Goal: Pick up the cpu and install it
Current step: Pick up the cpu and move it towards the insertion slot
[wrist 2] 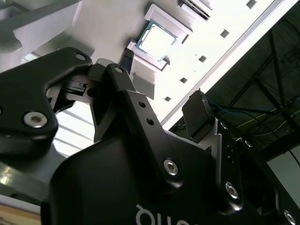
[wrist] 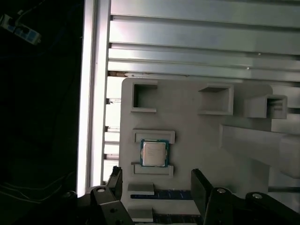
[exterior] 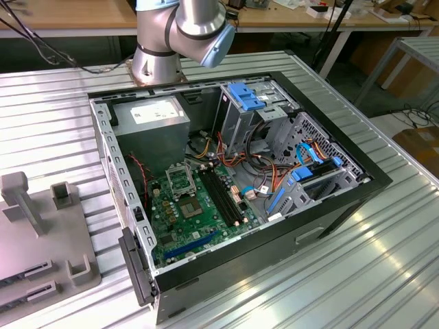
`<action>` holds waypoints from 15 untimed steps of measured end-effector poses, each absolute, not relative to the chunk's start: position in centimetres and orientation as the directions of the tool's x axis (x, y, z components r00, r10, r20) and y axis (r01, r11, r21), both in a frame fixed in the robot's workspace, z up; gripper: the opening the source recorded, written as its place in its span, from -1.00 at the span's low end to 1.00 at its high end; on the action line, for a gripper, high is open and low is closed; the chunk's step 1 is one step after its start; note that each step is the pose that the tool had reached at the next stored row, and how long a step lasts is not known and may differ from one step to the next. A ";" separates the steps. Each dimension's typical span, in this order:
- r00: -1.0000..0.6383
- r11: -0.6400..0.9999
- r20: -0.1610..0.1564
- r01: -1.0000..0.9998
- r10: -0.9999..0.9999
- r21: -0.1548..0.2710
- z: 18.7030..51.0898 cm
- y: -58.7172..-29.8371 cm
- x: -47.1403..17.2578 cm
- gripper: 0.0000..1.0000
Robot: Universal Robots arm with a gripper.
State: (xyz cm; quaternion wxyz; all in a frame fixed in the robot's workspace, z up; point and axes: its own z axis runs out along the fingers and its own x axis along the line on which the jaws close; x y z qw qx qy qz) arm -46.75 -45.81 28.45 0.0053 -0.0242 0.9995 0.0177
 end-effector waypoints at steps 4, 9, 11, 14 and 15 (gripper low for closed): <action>-0.999 0.998 -0.011 -0.050 -0.049 0.035 27.4 -45.8 -46.8 0.39; -0.999 0.998 -0.011 -0.052 -0.051 0.035 26.4 -45.8 -46.8 0.39; -0.999 0.998 -0.011 -0.052 -0.052 0.036 26.0 -45.9 -46.8 0.39; -0.999 0.998 -0.011 -0.053 -0.053 0.036 25.1 -46.2 -46.8 0.39; -0.999 0.998 -0.012 -0.053 -0.053 0.036 24.7 -46.2 -46.7 0.39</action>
